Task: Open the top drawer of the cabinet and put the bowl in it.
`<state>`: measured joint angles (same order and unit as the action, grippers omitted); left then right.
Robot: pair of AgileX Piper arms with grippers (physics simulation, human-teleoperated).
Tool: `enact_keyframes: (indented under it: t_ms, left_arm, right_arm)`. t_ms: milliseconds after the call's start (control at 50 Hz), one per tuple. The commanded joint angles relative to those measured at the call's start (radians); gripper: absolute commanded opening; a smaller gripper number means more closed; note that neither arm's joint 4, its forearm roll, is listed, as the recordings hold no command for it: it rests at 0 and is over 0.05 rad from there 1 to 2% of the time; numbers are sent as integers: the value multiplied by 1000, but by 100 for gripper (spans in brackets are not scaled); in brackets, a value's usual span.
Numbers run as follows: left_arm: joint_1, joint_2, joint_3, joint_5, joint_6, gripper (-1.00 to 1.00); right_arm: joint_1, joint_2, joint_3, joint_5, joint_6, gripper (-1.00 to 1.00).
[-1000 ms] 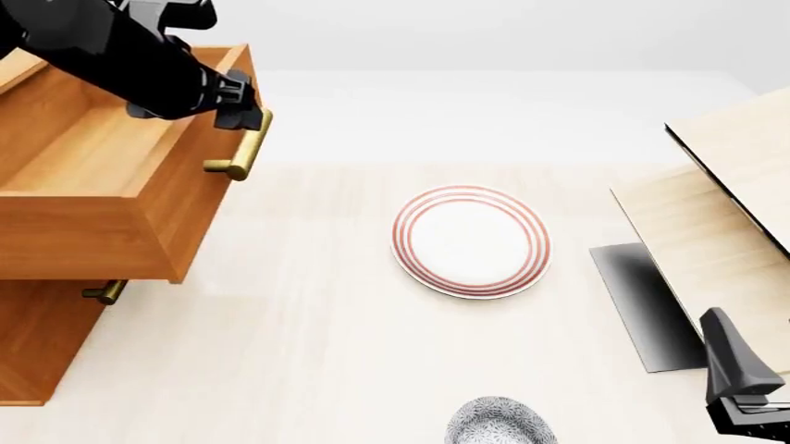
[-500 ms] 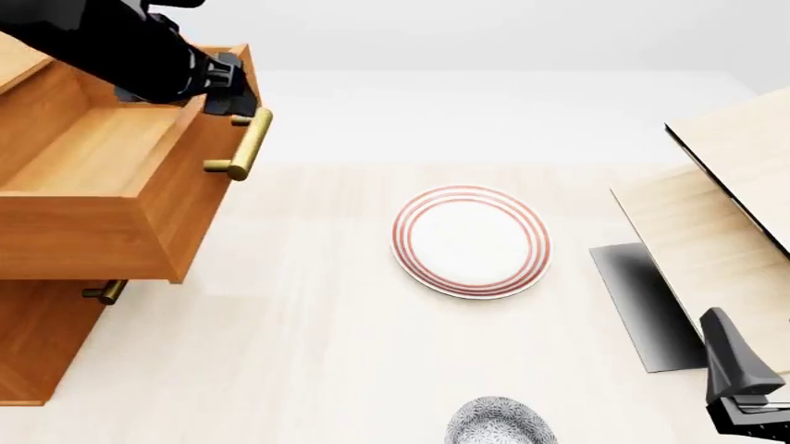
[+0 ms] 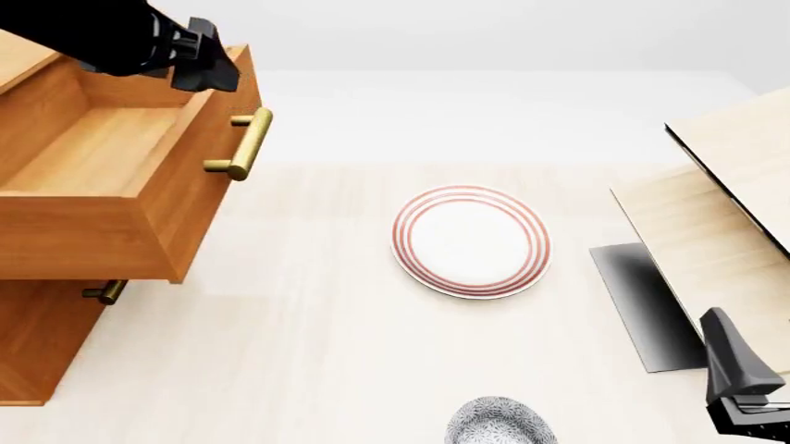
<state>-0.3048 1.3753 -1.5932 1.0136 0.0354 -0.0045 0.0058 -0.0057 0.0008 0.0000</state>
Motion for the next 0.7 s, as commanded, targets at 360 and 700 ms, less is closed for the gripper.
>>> enact_keyframes:
  t_ms: [360, 700]
  left_arm:
    - [-66, -100, 2, 30, 92, 100]
    - [-186, -157, 49, 6, 183, 100]
  right_arm:
    - [0, -1, 2, -1, 0, 100]
    - [0, -1, 2, -1, 0, 100]
